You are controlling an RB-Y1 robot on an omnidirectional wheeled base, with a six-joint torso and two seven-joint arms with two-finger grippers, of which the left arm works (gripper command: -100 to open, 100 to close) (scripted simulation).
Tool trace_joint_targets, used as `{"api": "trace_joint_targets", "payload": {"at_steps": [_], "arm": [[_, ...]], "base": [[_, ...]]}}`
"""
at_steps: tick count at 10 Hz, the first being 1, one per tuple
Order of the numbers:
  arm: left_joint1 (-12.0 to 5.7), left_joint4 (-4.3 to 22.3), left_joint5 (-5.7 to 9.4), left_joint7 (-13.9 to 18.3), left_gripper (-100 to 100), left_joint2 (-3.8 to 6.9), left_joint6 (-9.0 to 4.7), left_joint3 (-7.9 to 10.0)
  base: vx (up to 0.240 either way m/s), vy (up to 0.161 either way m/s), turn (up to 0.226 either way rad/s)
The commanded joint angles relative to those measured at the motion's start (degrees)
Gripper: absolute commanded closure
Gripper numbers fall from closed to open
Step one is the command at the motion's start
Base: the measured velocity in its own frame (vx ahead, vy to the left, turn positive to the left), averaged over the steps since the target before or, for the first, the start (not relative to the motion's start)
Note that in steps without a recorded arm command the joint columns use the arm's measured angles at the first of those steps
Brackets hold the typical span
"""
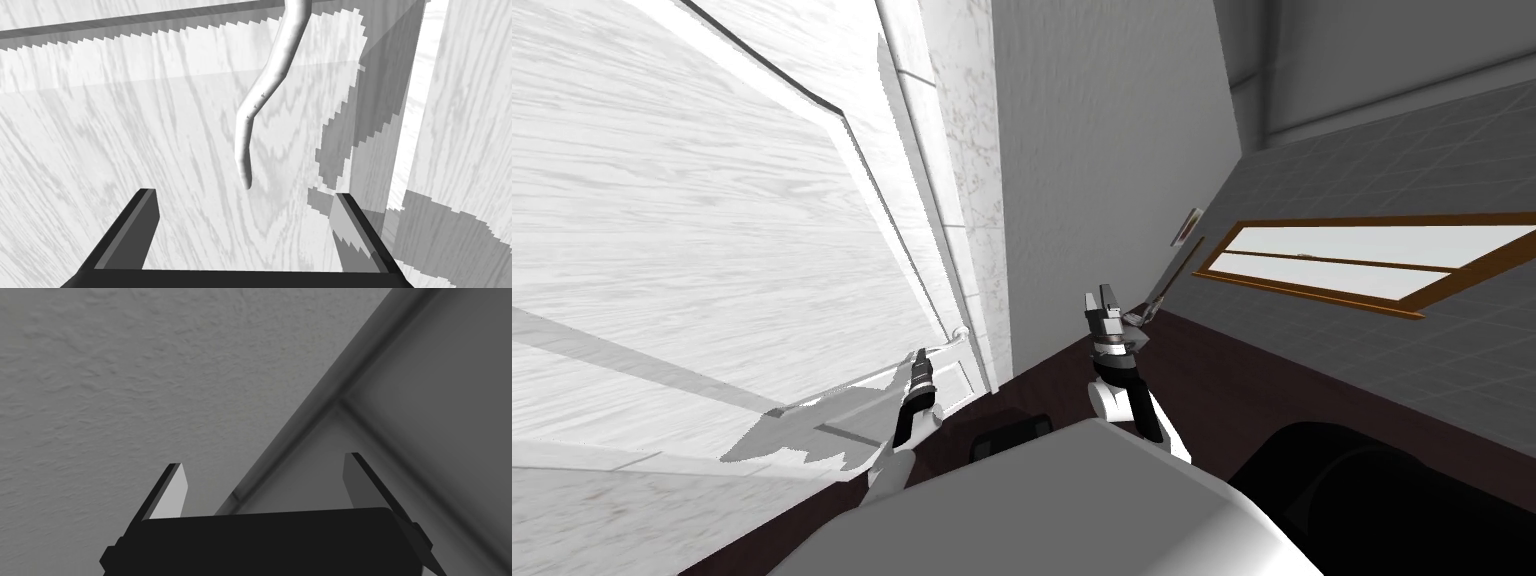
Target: Push the door open
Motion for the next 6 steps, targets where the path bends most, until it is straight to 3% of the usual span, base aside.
{"api": "trace_joint_targets", "payload": {"at_steps": [1,5,6], "arm": [[0.05,-0.7,-0.16,0.0,-100,-0.94,1.69,-0.43],[-0.81,-0.3,-0.41,0.2,-100,-3.14,4.5,-1.12],[-0.57,-0.3,-0.38,0.3,-100,-2.65,4.03,-1.1]], "base": [[-0.125,-0.206,-0.014],[-0.152,-0.189,0.015],[-0.066,-0.084,0.009]]}}
